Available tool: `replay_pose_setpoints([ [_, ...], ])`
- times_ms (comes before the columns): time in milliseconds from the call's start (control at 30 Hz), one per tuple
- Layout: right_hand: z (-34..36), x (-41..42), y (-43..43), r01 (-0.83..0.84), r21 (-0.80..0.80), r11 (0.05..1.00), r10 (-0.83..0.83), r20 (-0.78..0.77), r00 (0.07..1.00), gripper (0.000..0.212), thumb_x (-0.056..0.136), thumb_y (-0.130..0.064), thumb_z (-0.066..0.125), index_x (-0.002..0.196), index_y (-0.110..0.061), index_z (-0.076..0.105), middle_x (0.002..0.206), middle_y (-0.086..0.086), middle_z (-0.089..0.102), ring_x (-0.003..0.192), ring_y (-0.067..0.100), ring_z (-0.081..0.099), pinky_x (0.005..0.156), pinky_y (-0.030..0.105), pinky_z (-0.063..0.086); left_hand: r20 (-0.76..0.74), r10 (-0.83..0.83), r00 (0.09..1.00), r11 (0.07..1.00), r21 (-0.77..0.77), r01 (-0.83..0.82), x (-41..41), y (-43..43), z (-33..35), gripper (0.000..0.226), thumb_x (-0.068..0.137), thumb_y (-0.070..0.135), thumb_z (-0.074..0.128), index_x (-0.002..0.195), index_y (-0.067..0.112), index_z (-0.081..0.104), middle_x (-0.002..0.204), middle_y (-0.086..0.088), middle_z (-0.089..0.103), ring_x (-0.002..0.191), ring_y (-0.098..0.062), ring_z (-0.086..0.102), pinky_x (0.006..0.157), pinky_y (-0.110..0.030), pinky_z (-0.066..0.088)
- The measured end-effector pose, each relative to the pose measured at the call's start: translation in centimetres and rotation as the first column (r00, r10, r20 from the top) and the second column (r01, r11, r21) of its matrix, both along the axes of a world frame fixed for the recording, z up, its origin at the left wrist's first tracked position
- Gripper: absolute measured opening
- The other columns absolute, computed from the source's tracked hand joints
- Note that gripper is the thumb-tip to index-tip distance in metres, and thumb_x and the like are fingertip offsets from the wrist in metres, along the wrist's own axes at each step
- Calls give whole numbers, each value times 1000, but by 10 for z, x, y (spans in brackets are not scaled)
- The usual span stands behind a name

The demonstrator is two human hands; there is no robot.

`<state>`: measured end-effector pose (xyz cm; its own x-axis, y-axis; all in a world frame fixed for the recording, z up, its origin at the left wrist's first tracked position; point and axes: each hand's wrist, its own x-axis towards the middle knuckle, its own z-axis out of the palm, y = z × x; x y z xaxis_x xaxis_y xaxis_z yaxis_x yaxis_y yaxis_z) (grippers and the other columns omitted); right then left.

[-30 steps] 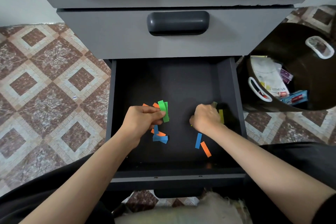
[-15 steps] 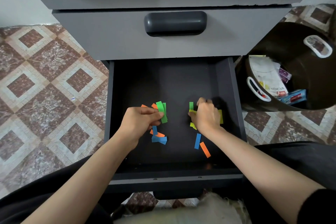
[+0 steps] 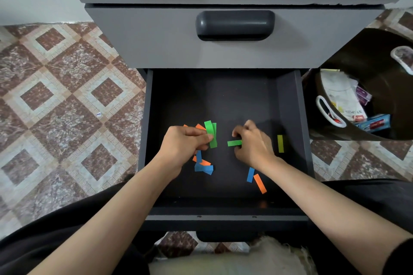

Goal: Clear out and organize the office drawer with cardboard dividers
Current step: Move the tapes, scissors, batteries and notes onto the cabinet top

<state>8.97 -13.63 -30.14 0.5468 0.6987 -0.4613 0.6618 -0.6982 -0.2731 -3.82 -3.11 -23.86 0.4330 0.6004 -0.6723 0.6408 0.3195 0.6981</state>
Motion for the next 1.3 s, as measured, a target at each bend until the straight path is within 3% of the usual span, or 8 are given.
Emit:
replay_pose_setpoints([
  [267,-7,-3,-1,-31,-23,999,31,7,999,19,85,-4,60,103,-9,61,110,6,56,97,23,58,73,27,44,-5,-12,1000,1000,5,12,1,-1,-1,8,82,13,68,75,15,67,83,-7,68,73,-11,63,63,-20,47],
  [367,-4,-3,4,134,77,988,-126,-103,987,15,85,-4,61,98,-12,63,94,4,63,92,21,61,76,31,51,0,-2,1000,1000,-8,2,1,-1,-1,7,83,12,68,77,16,67,84,-7,68,72,-11,64,68,-24,51],
  [467,12,-3,16,443,250,861,-310,-434,846,11,82,-2,67,88,-10,71,82,0,64,79,16,62,69,26,53,1,0,1000,1000,-12,0,1,-1,-1,5,83,12,67,79,14,68,84,-8,69,75,-13,65,68,-23,53],
  [567,34,-3,22,633,193,750,-317,-735,599,6,81,-1,68,84,-5,70,74,4,65,66,14,64,59,22,56,1,-3,1000,1000,-2,3,1,-2,-2,8,83,12,68,76,16,67,80,-7,68,73,-15,65,67,-23,52],
  [733,46,-6,22,661,24,750,-292,-885,363,12,87,1,60,96,2,67,78,9,69,64,13,69,55,21,56,-20,-10,1000,999,53,11,0,-2,-6,12,82,12,68,72,18,67,74,-4,67,69,-13,65,70,-27,54],
  [900,43,-5,22,634,35,772,-293,-866,405,15,89,-4,59,101,-1,68,88,8,70,81,19,69,70,26,59,-27,4,1000,997,80,-1,1,-3,-6,11,82,12,68,72,16,68,71,-4,67,66,-11,63,68,-26,53],
  [1033,46,-5,23,623,16,782,-235,-918,319,20,91,-3,55,108,2,64,92,15,70,82,23,70,75,33,59,-28,37,999,993,116,-34,1,-2,-6,1,81,12,70,82,11,70,74,-6,68,67,-13,65,68,-27,56],
  [1300,47,-6,22,587,68,807,-204,-900,384,23,88,3,57,110,2,65,98,16,68,80,24,69,73,34,59,5,-3,1000,992,128,2,1,0,-5,11,75,7,75,81,7,66,76,-7,69,74,-21,70,69,-28,57],
])
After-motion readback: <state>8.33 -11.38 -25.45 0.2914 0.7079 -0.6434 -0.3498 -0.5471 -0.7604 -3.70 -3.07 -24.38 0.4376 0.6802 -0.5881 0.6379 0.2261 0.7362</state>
